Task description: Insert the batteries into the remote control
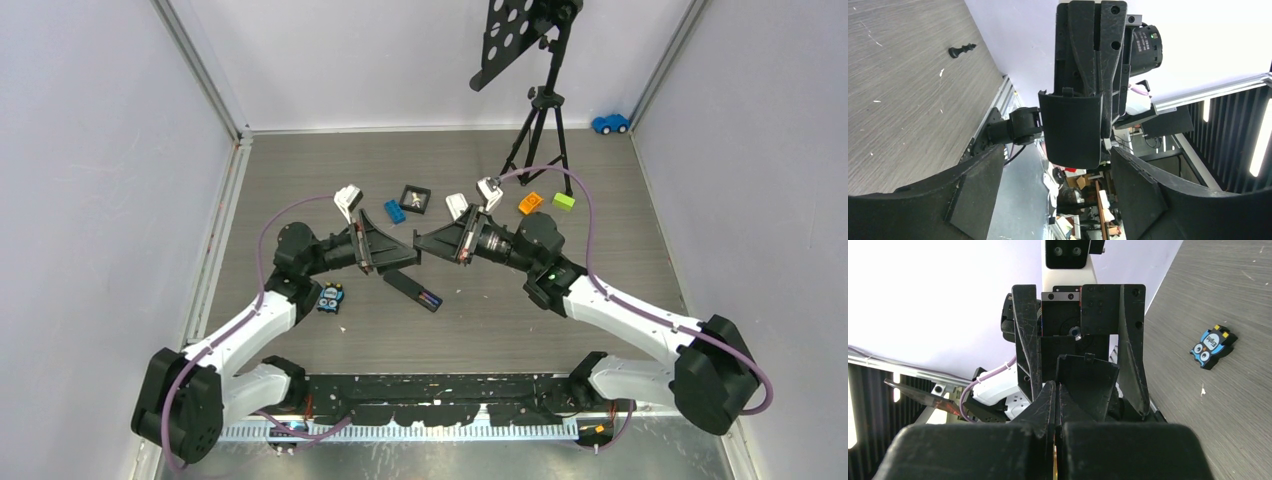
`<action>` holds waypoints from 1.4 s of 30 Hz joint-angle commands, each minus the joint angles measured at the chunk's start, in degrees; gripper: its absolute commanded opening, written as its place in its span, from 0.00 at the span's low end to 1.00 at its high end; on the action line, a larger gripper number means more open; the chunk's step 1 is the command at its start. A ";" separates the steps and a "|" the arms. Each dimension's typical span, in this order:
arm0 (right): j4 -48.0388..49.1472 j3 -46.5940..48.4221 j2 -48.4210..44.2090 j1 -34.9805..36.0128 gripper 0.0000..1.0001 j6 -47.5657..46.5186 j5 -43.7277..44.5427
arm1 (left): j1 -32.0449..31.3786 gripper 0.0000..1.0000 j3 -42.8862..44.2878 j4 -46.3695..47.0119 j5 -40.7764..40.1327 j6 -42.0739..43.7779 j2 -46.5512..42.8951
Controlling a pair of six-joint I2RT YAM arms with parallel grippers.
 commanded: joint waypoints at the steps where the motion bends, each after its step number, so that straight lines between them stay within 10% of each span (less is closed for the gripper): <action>1: 8.13 1.62 2.09 -0.20 0.00 2.72 -3.34 | 0.22 0.76 1.86 8.27 1.52 -5.72 1.21; 18: 8.92 1.37 2.97 -0.12 0.01 3.29 -2.18 | 0.22 0.23 0.45 14.18 1.11 -9.17 4.54; 25: 0.68 1.95 -0.71 -0.18 0.31 -2.07 3.21 | 0.22 0.19 0.60 8.41 0.61 -5.28 3.38; 42: -9.75 0.17 -9.09 0.11 0.52 -18.43 10.50 | 0.63 0.16 3.16 -8.85 -6.31 2.56 0.80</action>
